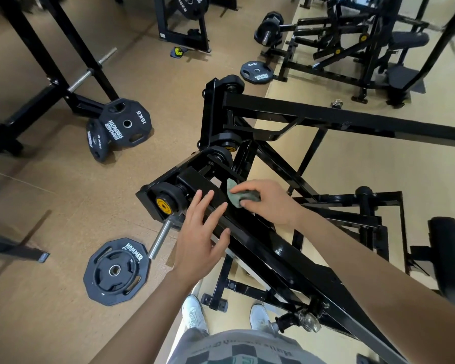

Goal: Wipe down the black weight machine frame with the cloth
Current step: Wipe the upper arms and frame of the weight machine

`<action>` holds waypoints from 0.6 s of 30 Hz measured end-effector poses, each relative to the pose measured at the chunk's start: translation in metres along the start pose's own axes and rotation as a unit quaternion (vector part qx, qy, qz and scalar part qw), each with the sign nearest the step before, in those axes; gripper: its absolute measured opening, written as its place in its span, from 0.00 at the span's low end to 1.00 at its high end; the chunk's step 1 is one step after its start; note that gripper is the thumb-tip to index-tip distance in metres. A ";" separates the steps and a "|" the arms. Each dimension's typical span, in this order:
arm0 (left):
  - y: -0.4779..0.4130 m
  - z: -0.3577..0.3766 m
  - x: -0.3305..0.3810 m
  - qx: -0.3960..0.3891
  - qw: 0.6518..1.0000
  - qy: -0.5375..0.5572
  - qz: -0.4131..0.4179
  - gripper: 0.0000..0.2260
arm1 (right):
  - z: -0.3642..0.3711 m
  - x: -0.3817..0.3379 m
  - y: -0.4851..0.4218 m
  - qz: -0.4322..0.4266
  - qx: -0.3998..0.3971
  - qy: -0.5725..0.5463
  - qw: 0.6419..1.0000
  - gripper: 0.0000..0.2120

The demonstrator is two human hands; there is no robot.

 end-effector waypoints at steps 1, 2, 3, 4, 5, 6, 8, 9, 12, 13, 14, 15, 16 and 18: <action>0.002 -0.001 -0.002 0.009 1.000 -0.007 -0.009 0.22 | 0.004 -0.002 -0.005 0.000 -0.009 -0.005 1.000 0.18; 0.003 -0.002 -0.003 0.014 1.000 -0.013 -0.016 0.22 | 0.008 -0.004 -0.010 -0.001 -0.016 -0.004 1.000 0.19; 0.005 -0.002 -0.003 0.016 1.000 -0.015 -0.021 0.22 | 0.012 -0.007 -0.015 -0.003 -0.022 0.001 1.000 0.19; 0.006 -0.001 -0.003 0.016 1.000 -0.012 -0.023 0.22 | 0.015 -0.009 -0.021 -0.006 -0.028 0.004 1.000 0.19; 0.008 0.000 -0.003 0.016 1.000 -0.006 -0.025 0.23 | 0.018 -0.012 -0.027 -0.010 -0.032 0.005 0.999 0.19; 0.009 0.001 -0.002 0.015 1.000 0.000 -0.027 0.24 | 0.020 -0.015 -0.033 -0.013 -0.035 0.004 0.999 0.19; 0.011 0.002 -0.001 0.013 0.999 0.007 -0.030 0.25 | 0.024 -0.020 -0.044 -0.020 -0.039 0.002 0.999 0.19; 0.011 0.002 -0.001 0.013 0.999 0.006 -0.032 0.26 | 0.026 -0.024 -0.049 -0.025 -0.041 0.002 0.999 0.19; 0.011 0.000 -0.002 0.010 0.999 0.002 -0.033 0.26 | 0.031 -0.032 -0.059 -0.043 -0.039 -0.001 0.998 0.20; 0.010 -0.002 -0.003 0.009 0.999 0.003 -0.032 0.26 | 0.032 -0.033 -0.059 -0.045 -0.037 -0.007 0.998 0.20; 0.010 -0.002 -0.003 0.008 0.999 0.006 -0.032 0.26 | 0.032 -0.032 -0.059 -0.044 -0.036 -0.016 0.998 0.19; 0.010 -0.003 -0.004 0.006 0.999 0.009 -0.031 0.27 | 0.031 -0.030 -0.057 -0.041 -0.036 -0.029 0.998 0.19; 0.010 -0.004 -0.004 0.004 0.999 0.012 -0.031 0.27 | 0.029 -0.027 -0.055 -0.033 -0.039 -0.044 0.998 0.18; 0.011 -0.004 -0.005 0.001 0.999 0.019 -0.028 0.28 | 0.026 -0.019 -0.048 -0.018 -0.050 -0.067 0.996 0.17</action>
Point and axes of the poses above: each hand's wrist, its own y-axis away from the middle knuckle, its own z-axis out of the palm, x = y × z, the point moved 4 cm from there along -y, towards the middle knuckle, and after that the axes turned 15 degrees about x, right-handed, at the moved point
